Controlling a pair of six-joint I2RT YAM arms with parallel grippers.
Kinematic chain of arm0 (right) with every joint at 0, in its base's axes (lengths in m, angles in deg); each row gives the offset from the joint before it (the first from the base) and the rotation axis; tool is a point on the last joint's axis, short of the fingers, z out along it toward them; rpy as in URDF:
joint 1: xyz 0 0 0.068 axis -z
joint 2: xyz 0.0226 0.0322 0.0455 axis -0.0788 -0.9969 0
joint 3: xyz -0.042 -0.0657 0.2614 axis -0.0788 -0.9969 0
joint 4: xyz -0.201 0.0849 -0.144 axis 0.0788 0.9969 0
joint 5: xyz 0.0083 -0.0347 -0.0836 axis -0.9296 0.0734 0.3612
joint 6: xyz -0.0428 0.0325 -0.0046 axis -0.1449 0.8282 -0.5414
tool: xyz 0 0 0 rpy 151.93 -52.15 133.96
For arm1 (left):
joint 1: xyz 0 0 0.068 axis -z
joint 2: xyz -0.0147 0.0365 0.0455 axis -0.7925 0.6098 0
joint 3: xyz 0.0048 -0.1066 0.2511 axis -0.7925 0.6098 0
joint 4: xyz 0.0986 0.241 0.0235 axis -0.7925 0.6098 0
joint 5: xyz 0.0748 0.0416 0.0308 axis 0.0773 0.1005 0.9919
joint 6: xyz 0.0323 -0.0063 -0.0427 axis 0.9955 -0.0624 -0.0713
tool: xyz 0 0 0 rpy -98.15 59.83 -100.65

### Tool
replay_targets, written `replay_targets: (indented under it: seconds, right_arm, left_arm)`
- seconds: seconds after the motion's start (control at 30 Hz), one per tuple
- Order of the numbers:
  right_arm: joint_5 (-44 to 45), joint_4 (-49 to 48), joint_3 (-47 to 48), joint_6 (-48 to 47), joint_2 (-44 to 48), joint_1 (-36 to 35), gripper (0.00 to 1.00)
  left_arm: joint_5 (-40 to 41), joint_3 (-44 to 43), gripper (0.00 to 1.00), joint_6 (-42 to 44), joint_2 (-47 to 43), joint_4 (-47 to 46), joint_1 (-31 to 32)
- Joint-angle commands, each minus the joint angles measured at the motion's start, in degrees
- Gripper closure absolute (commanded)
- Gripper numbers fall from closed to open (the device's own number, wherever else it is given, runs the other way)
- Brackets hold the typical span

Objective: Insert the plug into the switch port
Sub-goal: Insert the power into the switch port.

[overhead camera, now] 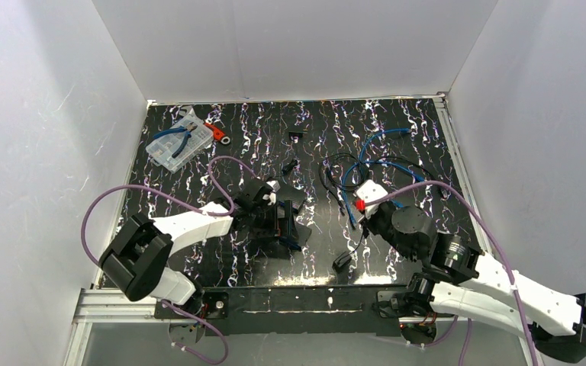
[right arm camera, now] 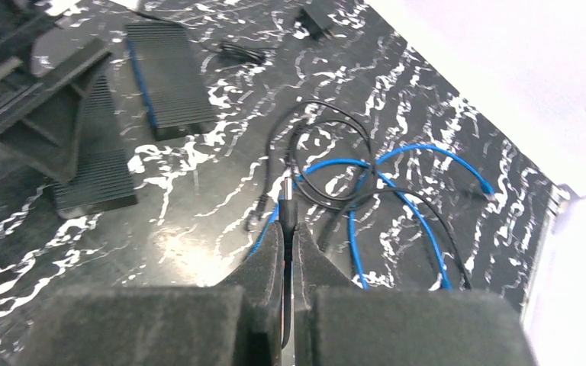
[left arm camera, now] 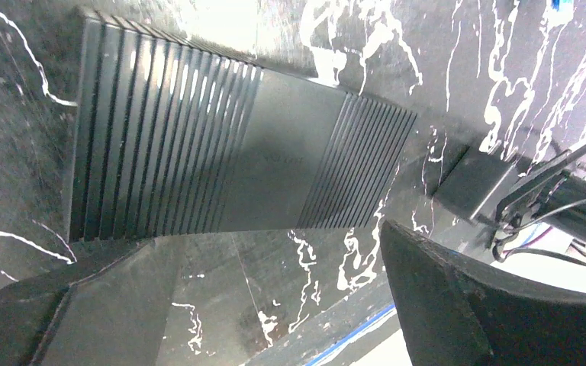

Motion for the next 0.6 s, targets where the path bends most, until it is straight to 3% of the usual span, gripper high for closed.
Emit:
replay_targets:
  seconds: [0.0,0.27,0.57]
  right_arm:
    - [-1.53,-5.22,3.87,-3.52,-0.58,5.99,0.99]
    - [-2.28,1.01,11.19,-8.48,-3.21,14.17,0.99]
    - [-16.66,1.55,5.49,1.33,-11.04,14.50,0.99]
  left_arm:
    - [3.27,-0.76,0.02,3.33,2.94,2.31,-1.24]
    - [6.04,0.18,0.02,3.51,-5.45,9.07,-1.23]
    - [17.53,-3.52,0.02,5.74,-12.50,17.25,-1.53]
